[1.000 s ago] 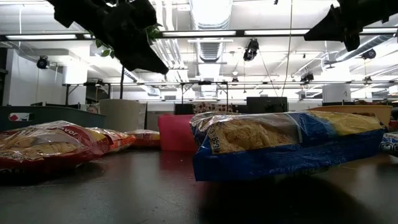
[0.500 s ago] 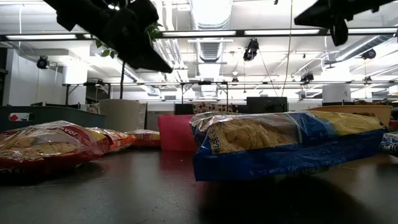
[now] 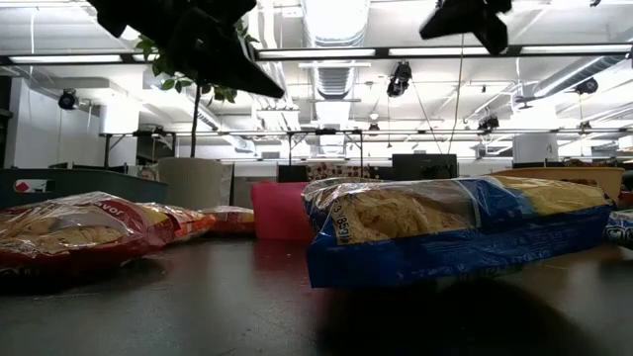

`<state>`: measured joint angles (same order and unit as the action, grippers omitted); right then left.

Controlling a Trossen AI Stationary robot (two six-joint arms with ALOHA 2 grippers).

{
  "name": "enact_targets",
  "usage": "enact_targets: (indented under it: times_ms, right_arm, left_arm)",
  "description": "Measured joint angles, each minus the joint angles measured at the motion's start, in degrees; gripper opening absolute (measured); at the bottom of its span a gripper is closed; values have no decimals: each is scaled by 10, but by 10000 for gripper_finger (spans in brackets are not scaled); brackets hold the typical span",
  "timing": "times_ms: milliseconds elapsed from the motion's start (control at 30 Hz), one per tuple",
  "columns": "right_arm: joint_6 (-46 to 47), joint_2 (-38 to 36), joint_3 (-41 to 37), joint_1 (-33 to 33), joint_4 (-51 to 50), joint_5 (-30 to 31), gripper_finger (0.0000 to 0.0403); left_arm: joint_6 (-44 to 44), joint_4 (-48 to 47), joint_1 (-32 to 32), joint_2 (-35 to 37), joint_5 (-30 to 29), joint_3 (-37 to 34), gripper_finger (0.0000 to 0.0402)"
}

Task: Sort Maruchan noodles
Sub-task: Put the blue noodle pack into the yellow bin

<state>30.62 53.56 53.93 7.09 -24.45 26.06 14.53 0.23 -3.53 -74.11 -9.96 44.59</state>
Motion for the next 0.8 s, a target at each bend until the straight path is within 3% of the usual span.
enact_targets:
  times_ms: [500, 800]
  right_arm:
    - [9, 302, 254, -27, -357, -71, 13]
    - [-133, 399, 283, -70, -398, -94, 13]
  left_arm:
    - [10, -44, 0, 7, -1, 0, 0]
    - [3, -81, 0, 30, -2, 0, 0]
